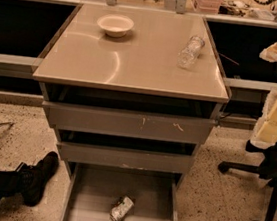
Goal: Pick 7up can from bottom drawer and place on counter
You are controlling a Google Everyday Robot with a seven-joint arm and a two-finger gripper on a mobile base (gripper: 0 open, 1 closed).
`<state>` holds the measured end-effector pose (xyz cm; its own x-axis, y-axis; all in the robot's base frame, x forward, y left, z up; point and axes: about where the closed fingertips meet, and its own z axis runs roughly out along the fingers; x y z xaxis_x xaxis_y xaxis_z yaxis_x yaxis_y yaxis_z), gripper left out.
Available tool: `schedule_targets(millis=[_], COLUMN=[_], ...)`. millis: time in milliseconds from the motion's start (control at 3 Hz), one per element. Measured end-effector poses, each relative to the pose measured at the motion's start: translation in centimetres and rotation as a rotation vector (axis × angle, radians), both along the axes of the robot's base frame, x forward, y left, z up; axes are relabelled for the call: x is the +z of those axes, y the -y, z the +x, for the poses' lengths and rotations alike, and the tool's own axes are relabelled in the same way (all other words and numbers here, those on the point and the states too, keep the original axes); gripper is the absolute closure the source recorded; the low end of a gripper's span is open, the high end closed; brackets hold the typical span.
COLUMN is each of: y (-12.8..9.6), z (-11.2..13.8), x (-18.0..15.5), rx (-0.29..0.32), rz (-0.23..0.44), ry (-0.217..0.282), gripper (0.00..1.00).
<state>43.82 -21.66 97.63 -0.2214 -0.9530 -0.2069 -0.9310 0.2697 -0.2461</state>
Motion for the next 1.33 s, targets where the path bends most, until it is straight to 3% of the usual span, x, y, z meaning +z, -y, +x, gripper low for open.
schedule_targets(millis=[333, 667, 1000, 1333], y=[0.0, -1.6, -7.3, -7.5], z=[0.0, 0.4, 1.9, 1.5], x=[0.0, -2.9, -13.7, -15.9], rx=[0.0, 0.046, 0.216, 0.222], rz=[0.0, 0.013, 0.04, 0.042], ry=[0.0, -0.044, -0.173, -0.21], gripper=[0.0, 0.0, 0.0, 0.0])
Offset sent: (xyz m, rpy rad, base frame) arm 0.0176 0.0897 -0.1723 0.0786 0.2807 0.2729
